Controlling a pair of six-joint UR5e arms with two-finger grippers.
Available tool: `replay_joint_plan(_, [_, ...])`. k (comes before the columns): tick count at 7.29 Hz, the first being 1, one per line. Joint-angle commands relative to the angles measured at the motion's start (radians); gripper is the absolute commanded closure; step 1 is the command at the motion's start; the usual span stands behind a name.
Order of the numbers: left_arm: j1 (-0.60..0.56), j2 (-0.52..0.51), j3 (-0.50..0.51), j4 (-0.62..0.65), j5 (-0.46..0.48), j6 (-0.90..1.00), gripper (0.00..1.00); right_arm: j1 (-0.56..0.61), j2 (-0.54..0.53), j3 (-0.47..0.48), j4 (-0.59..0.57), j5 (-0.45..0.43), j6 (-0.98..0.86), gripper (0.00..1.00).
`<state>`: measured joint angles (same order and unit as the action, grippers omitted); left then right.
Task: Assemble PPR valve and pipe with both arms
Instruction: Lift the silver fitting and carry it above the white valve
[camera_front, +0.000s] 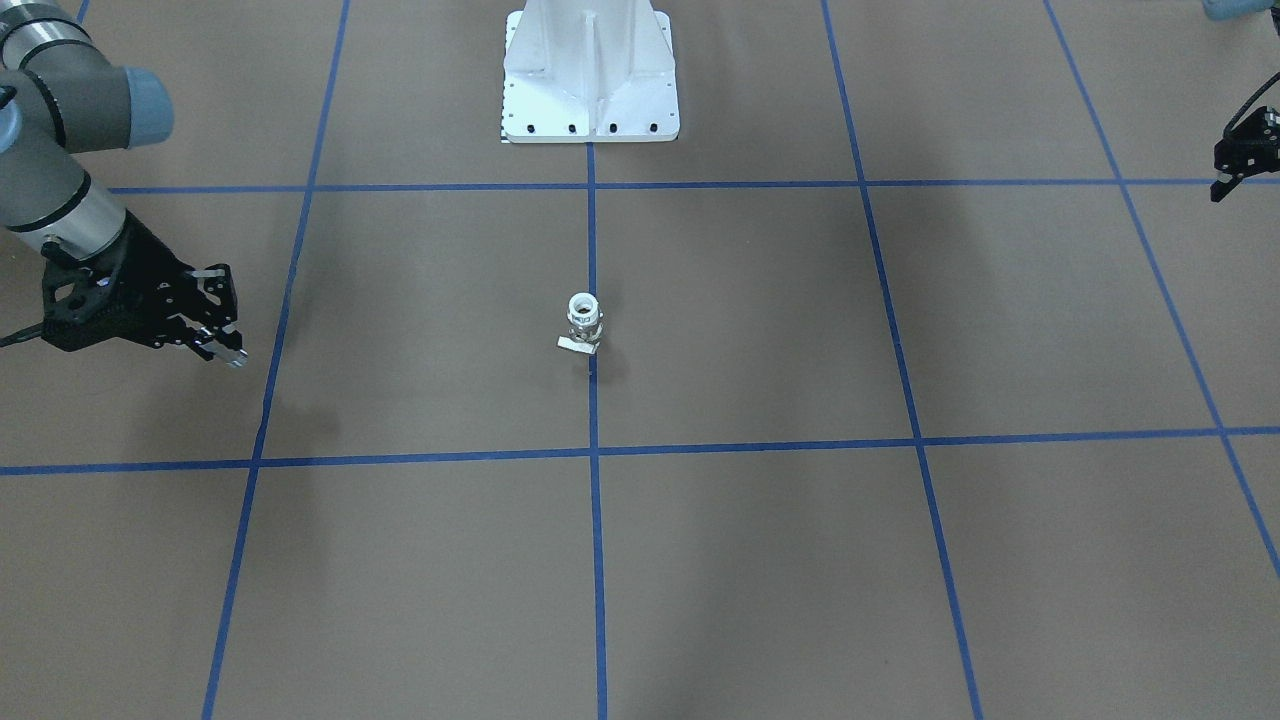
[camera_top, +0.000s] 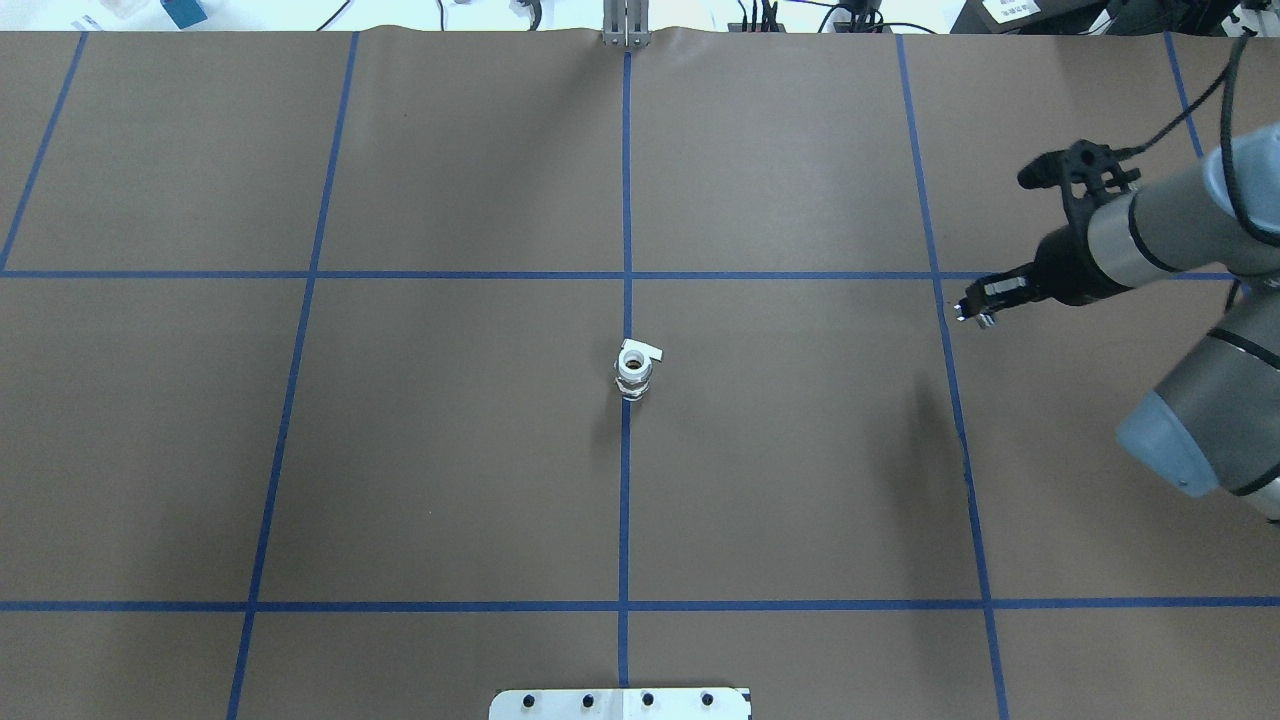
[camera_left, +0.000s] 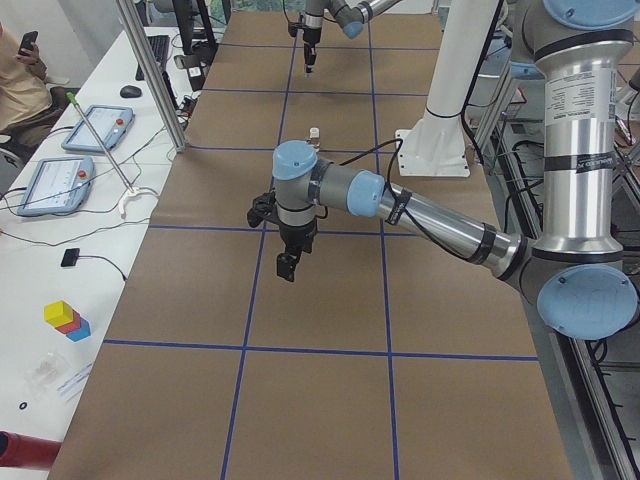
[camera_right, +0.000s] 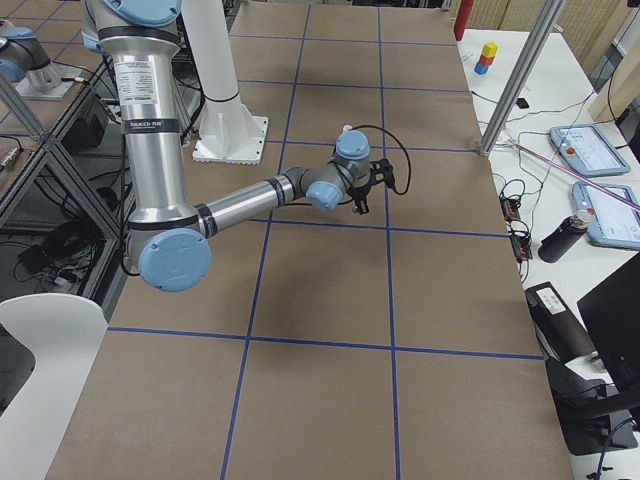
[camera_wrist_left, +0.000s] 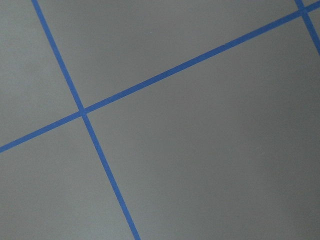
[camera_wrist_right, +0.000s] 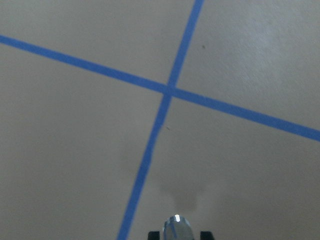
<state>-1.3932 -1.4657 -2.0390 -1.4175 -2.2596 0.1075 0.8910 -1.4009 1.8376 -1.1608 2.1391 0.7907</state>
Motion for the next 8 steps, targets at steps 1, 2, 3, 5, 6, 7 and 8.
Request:
replay_joint_plan(1, [-0.103,0.074,0.06,-0.093,-0.069,0.091,0.0,-0.064,0.22,0.087,-0.292,-0.008,0.189,1.0])
replay_joint_plan(2, [-0.124,0.079,0.065,-0.092,-0.074,0.113,0.0,-0.105,0.318,0.086,-0.394,-0.024,0.294,1.0])
replay_joint_plan(3, [-0.124,0.077,0.071,-0.093,-0.075,0.113,0.0,-0.156,0.403,0.084,-0.474,-0.071,0.376,1.0])
replay_joint_plan(5, [-0.124,0.079,0.079,-0.093,-0.075,0.115,0.0,-0.265,0.54,0.049,-0.586,-0.194,0.529,1.0])
replay_joint_plan(6, [-0.124,0.079,0.077,-0.093,-0.075,0.115,0.0,-0.297,0.598,0.005,-0.608,-0.224,0.589,1.0])
replay_joint_plan(7, [-0.124,0.094,0.076,-0.097,-0.075,0.116,0.0,-0.332,0.65,-0.062,-0.609,-0.275,0.622,1.0])
replay_joint_plan(8, [-0.124,0.099,0.076,-0.101,-0.075,0.116,0.0,-0.345,0.695,-0.13,-0.609,-0.283,0.624,1.0])
